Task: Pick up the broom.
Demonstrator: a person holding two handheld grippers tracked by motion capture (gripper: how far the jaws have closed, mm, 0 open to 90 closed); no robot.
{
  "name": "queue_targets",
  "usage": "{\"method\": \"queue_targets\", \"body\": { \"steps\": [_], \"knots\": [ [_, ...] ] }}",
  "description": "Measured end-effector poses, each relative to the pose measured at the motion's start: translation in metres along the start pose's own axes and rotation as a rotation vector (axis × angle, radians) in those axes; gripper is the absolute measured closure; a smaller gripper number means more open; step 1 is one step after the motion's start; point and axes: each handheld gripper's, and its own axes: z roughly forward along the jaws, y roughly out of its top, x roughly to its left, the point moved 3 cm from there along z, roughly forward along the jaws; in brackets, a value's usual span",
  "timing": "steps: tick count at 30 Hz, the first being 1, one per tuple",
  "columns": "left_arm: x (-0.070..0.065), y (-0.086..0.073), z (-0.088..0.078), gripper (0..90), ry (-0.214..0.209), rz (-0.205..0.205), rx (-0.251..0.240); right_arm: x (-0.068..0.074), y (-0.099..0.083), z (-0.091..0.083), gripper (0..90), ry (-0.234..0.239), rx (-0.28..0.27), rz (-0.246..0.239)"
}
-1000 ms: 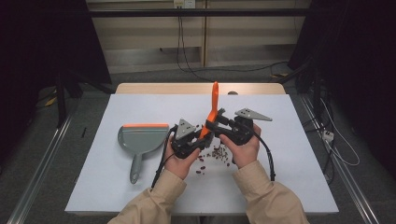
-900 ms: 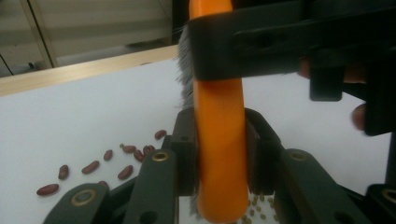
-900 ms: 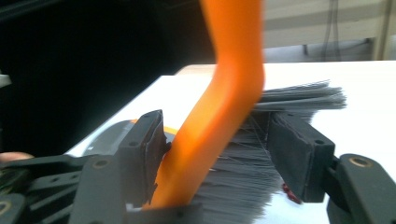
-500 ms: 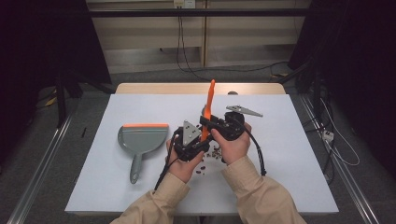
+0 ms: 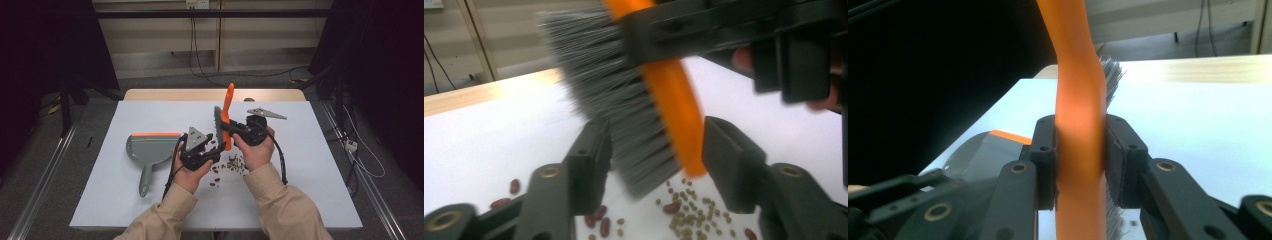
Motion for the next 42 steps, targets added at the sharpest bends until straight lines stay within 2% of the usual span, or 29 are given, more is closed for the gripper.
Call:
{"method": "queue_targets", "body": {
  "steps": [2,5,7,14,19,21,30,36,42],
  "knots": [
    [0.002,0.000,-0.003,38.5,-0.016,0.008,0.006,-0.007,0.003,-0.005,69.0,0.014,-0.002,0.013],
    [0.005,0.000,-0.007,32.9,-0.039,0.003,0.018,-0.015,0.005,-0.013,69.0,-0.007,0.012,-0.029],
    [0.008,-0.001,-0.009,31.2,-0.060,0.005,0.035,-0.021,0.006,-0.018,69.0,-0.013,0.032,-0.038],
    [0.019,-0.003,-0.019,23.3,-0.084,0.000,0.047,-0.043,0.008,-0.037,69.1,-0.015,0.057,-0.060],
    [0.029,-0.003,-0.025,15.4,-0.095,-0.004,0.052,-0.057,0.008,-0.050,69.1,-0.026,0.116,-0.084],
    [0.033,-0.004,-0.028,14.7,-0.103,-0.004,0.056,-0.059,0.007,-0.052,69.1,-0.030,0.124,-0.086],
    [0.052,-0.008,-0.048,8.0,-0.112,-0.002,0.058,-0.076,0.004,-0.066,69.1,-0.052,0.201,-0.080],
    [0.066,-0.015,-0.061,8.0,-0.087,-0.016,0.053,-0.085,0.000,-0.068,69.1,-0.095,0.267,-0.097],
    [0.080,-0.020,-0.073,8.0,-0.063,-0.034,0.047,-0.098,-0.001,-0.071,69.0,-0.137,0.310,-0.070]
  ]
}}
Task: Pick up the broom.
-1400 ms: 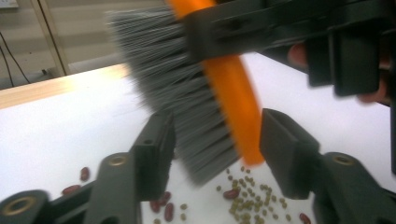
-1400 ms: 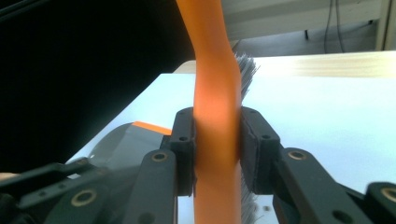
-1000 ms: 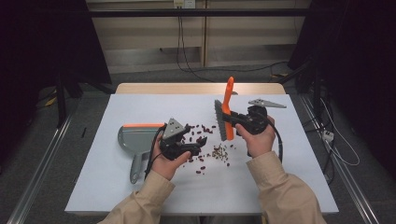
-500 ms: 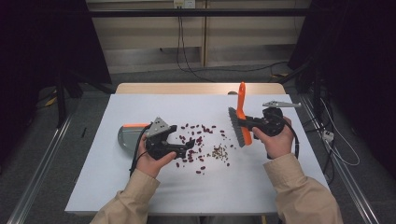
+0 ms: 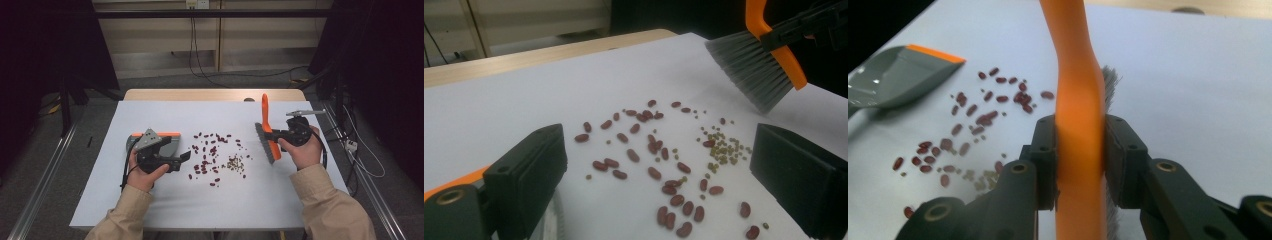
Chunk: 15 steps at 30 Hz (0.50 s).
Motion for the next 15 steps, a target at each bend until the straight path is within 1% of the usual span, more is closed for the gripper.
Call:
{"method": "queue_targets", "body": {
  "steps": [2,3,5,7,10,13,15],
  "knots": [
    [0.003,-0.001,-0.004,8.0,0.003,-0.001,0.000,-0.005,-0.002,0.002,69.0,-0.015,0.018,0.005],
    [0.004,-0.002,-0.005,8.0,0.005,-0.001,-0.002,-0.007,-0.002,0.004,69.0,-0.018,0.034,0.025],
    [0.006,-0.003,-0.008,8.0,0.005,0.006,0.002,-0.008,-0.002,0.006,68.9,-0.017,0.040,0.023],
    [0.008,-0.004,-0.010,7.9,0.008,0.000,0.000,-0.010,-0.002,0.009,68.9,-0.025,0.046,0.027],
    [0.011,-0.006,-0.011,7.9,0.012,-0.003,-0.002,-0.012,-0.002,0.017,68.9,-0.039,0.071,0.036],
    [0.011,-0.007,-0.012,7.9,0.012,-0.002,-0.006,-0.012,-0.002,0.029,69.1,-0.050,0.082,0.029],
    [0.012,-0.007,-0.013,7.8,0.011,-0.003,-0.009,-0.012,-0.001,0.034,69.3,-0.064,0.093,0.013]
  ]
}}
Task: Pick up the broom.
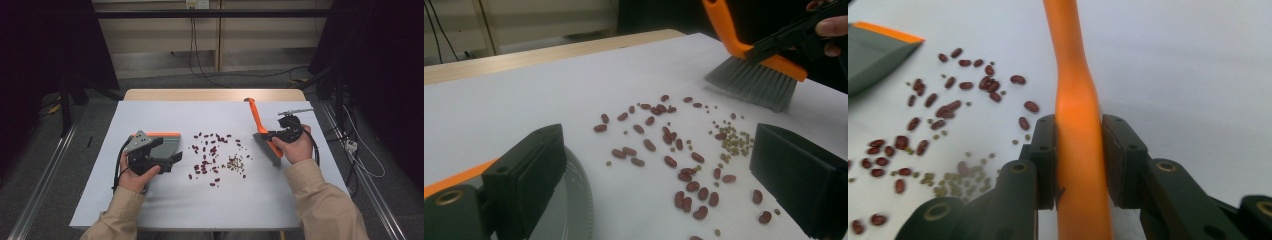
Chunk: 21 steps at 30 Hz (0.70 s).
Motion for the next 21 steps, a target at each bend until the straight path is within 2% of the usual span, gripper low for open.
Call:
{"method": "queue_targets", "body": {
  "steps": [1,3,4,8,10,12,15,17,18,21],
  "knots": [
    [0.0005,-0.0003,-0.0005,7.8,0.001,0.002,0.003,0.0001,0.0002,0.0032,69.5,-0.016,0.006,-0.011],
    [0.0017,-0.0011,-0.0012,7.8,-0.003,0.002,-0.003,-0.0003,0.0002,0.0091,69.6,-0.018,0.009,-0.020],
    [0.0022,-0.0014,-0.0017,7.8,-0.002,0.002,-0.003,-0.0006,0.0008,0.0098,69.7,-0.016,-0.002,-0.012],
    [0.0057,-0.0035,-0.0046,7.8,-0.003,-0.004,-0.003,0.0006,0.0003,0.0105,69.5,-0.023,-0.005,-0.030],
    [0.0078,-0.0046,-0.0058,7.8,0.005,-0.005,-0.001,0.0011,0.0001,0.0104,69.3,-0.043,-0.008,-0.056],
    [0.0090,-0.0052,-0.0068,7.8,0.007,-0.013,-0.003,0.0016,-0.0003,0.0103,68.7,-0.041,-0.011,-0.066],
    [0.0091,-0.0055,-0.0080,7.8,0.008,-0.015,-0.006,0.0035,-0.0004,0.0084,60.8,-0.053,-0.023,-0.102],
    [0.0092,-0.0057,-0.0085,7.8,0.006,-0.013,-0.007,0.0054,-0.0013,0.0062,58.7,-0.048,-0.021,-0.122],
    [0.0092,-0.0057,-0.0088,7.8,0.005,-0.012,-0.007,0.0058,-0.0026,0.0053,54.2,-0.052,-0.022,-0.131],
    [0.0093,-0.0058,-0.0093,7.8,0.005,-0.013,-0.008,0.0061,-0.0069,0.0044,54.9,-0.081,0.006,-0.161]
  ]
}}
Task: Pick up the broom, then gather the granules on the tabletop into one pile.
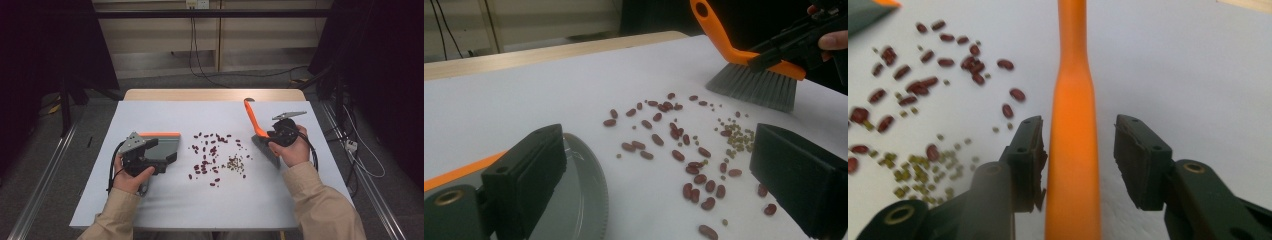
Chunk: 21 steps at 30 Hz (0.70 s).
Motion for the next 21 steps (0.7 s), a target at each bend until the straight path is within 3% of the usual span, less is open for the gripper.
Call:
{"method": "queue_targets", "body": {
  "steps": [5,11,18,21],
  "knots": [
    [0.0004,-0.0001,-0.0001,7.9,0.004,0.000,0.004,-0.0010,-0.0006,-0.0075,58.5,-0.012,-0.012,0.001],
    [0.0025,-0.0003,-0.0023,7.9,0.009,-0.003,0.001,0.0004,-0.0020,-0.0100,57.7,-0.039,0.012,-0.023],
    [0.0031,-0.0016,-0.0056,7.9,0.012,-0.001,0.005,0.0013,-0.0035,-0.0032,59.2,-0.040,0.042,-0.020],
    [0.0047,-0.0020,-0.0070,7.9,0.013,-0.004,-0.002,0.0020,-0.0043,-0.0016,65.0,-0.033,0.051,-0.017]
  ]
}}
